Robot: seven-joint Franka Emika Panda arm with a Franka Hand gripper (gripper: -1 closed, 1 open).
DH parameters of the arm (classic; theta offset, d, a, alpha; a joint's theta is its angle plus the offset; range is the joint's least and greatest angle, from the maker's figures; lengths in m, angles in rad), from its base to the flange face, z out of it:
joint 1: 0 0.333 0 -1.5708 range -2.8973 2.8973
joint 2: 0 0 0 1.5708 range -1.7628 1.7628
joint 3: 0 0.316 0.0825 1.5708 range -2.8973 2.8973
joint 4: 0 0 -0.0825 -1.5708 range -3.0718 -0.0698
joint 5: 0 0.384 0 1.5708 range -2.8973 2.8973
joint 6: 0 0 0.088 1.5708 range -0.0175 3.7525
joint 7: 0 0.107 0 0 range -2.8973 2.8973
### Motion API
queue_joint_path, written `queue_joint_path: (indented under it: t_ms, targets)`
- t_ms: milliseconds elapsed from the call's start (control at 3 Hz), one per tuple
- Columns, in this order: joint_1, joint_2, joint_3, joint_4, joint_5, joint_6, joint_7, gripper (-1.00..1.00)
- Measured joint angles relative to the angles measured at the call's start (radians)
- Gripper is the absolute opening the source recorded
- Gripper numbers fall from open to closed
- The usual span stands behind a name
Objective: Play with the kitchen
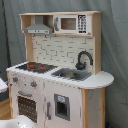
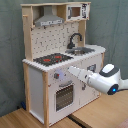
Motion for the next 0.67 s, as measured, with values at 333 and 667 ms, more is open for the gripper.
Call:
queue_joint_path:
  t_ms: [333, 667]
  targets:
    - [0.085, -0.002, 0.000, -0.054, 0.000, -0.032, 0.019, 1.00]
    - [0.138, -0.005, 0.001, -0.110, 0.001, -0.034, 0.084, 1.00]
